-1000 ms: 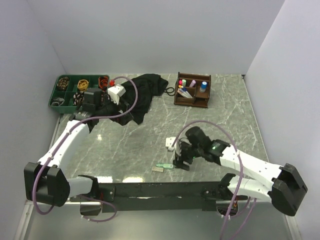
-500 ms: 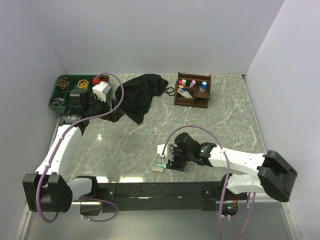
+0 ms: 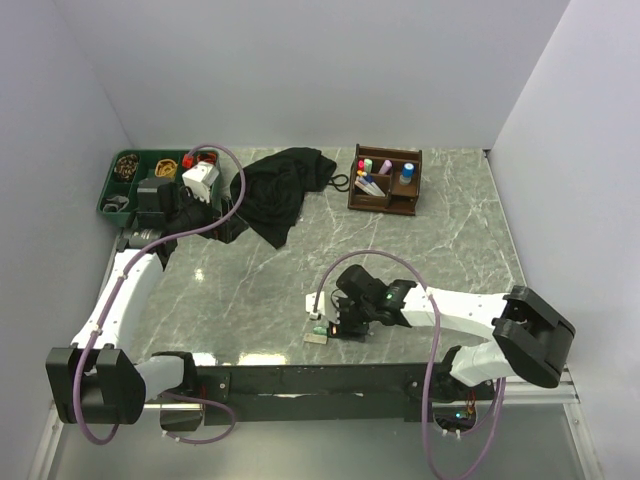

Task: Sort the stationery into containers
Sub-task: Pick up the stationery from the center of the board.

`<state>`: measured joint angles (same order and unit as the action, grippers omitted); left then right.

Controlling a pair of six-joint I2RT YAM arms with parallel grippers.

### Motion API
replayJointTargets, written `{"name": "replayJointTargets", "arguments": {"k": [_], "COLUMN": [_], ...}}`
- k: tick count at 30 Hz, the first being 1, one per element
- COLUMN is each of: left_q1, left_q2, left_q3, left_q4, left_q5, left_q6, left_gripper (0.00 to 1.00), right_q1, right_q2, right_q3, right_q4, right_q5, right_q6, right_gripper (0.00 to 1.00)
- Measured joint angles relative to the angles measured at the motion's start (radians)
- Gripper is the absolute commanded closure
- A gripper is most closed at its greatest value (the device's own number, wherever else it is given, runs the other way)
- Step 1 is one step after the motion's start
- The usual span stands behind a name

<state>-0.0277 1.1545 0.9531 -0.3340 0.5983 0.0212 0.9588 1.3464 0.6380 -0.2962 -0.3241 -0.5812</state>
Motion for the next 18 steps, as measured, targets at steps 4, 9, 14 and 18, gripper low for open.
{"name": "replayJointTargets", "arguments": {"k": [4,9,14,18], "left_q1": [0.0,0.0,0.0,0.0], "left_q2": [0.001,0.002,0.002,0.002], "left_q3": [0.0,0.0,0.0,0.0], "left_q4": [0.0,0.0,0.002,0.007], "left_q5": [0.006,0.007,0.007,0.007], "left_q6": [0.0,-0.006,-0.007,-0.007], "left_gripper": [0.01,0.01,0.01,0.01], "right_q1": [0.012,0.022,0.025,0.026], "right_q2": [0.001,0.0,0.001,0.007], "right_q3": [0.0,0.0,0.0,0.0], "right_q4": [-0.024,-0.033,-0.032,-0.03], "right_q5": [-0.006,-0.006,-0.006,-0.001], "right_q6": [0.0,0.0,0.001,0.007], "right_gripper": [0.42,0.51,0.56,0.55]}}
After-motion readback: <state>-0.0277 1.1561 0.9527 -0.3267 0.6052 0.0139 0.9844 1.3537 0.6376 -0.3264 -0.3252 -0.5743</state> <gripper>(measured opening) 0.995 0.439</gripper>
